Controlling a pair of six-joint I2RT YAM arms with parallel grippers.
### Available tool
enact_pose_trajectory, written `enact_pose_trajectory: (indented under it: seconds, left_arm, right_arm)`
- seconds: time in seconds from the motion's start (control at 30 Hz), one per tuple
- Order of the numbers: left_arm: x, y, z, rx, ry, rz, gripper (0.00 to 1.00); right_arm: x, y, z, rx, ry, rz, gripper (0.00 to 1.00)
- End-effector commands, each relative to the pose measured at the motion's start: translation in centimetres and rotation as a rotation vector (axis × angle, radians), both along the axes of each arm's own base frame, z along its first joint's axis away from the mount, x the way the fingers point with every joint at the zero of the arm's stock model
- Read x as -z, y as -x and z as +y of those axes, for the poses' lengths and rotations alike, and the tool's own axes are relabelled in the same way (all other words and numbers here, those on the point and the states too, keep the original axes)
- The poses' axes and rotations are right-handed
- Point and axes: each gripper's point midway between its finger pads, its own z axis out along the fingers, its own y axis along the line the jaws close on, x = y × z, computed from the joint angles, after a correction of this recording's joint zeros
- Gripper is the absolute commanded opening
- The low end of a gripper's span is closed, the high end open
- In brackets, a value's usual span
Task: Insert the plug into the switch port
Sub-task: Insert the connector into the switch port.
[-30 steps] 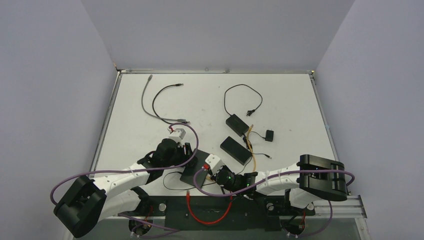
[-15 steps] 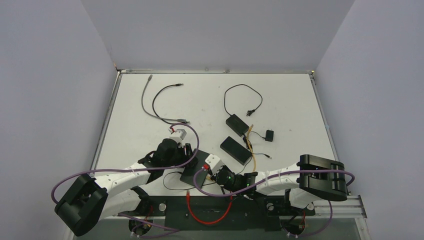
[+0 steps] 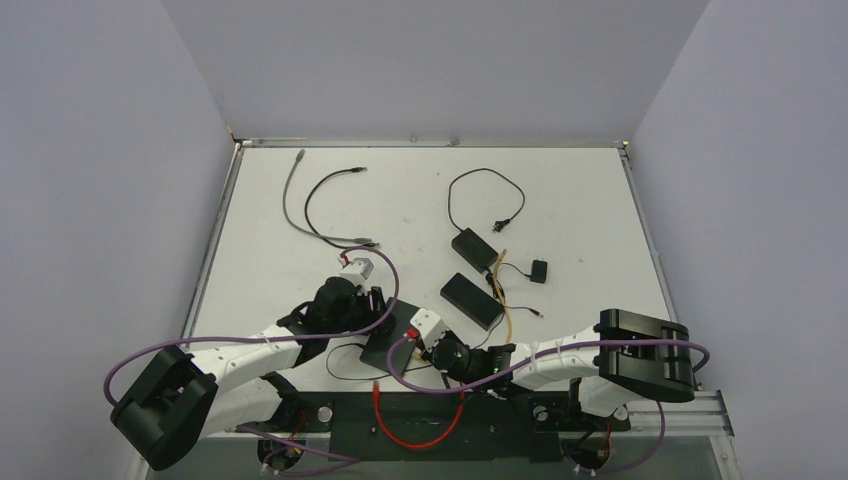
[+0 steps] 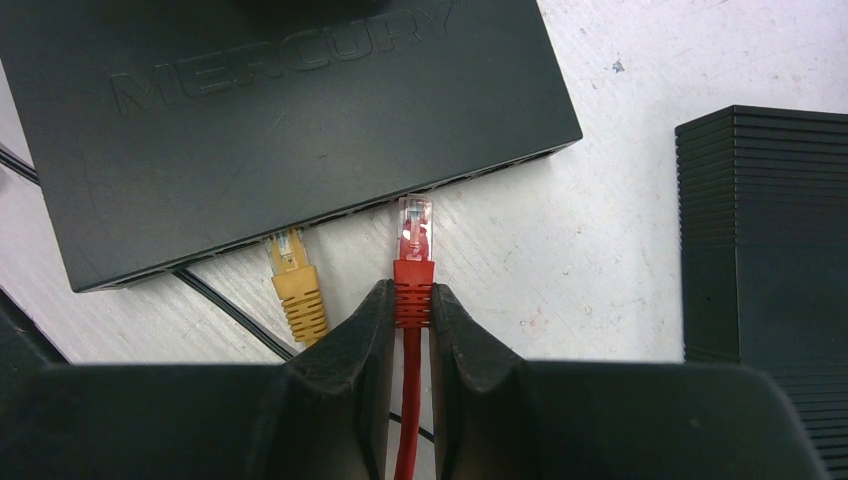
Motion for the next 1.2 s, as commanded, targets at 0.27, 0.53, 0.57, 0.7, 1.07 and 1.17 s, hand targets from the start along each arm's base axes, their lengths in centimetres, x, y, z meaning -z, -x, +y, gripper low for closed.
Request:
enact_pose_trajectory:
  seconds: [0.27,0.53,0.57,0.7,1.07,1.17]
  left_arm:
    - [-1.20,-0.94,-0.65,0.009,0.033,-0.052,0.49]
    - [-1.14,-0.93,-0.58,0.006,0.032,-0.053,0.49]
    - [-1.13,-0.91,-0.57,0.007,0.032,-0.053,0.49]
    - [-1.09,-0.88,-0.54,0.007,0.031,-0.053,0.49]
    - [-1.00,-0.88,-0.50,0.006,0.029,-0.053,0.49]
    - [-0.98,-0.86,-0.52,0.008,0.029,-0.052,0.49]
  right_arm:
    - [-2.86,-0.63,2.02,0.009,-0.108,-0.020,0.00]
    - [-2.89,-0.40,2.21,0.004,-0.125,-0.009,0.00]
    - [-2.91,-0.36,2.25,0.003,-0.127,-0.008,0.00]
    - [-2.91,-0.26,2.46,-0.003,-0.131,-0.002,0.00]
    - [-3.52,-0.29,2.22,0.004,-0.142,-0.009,0.00]
    - [-3.72,-0.32,2.21,0.004,-0.148,-0.012,0.00]
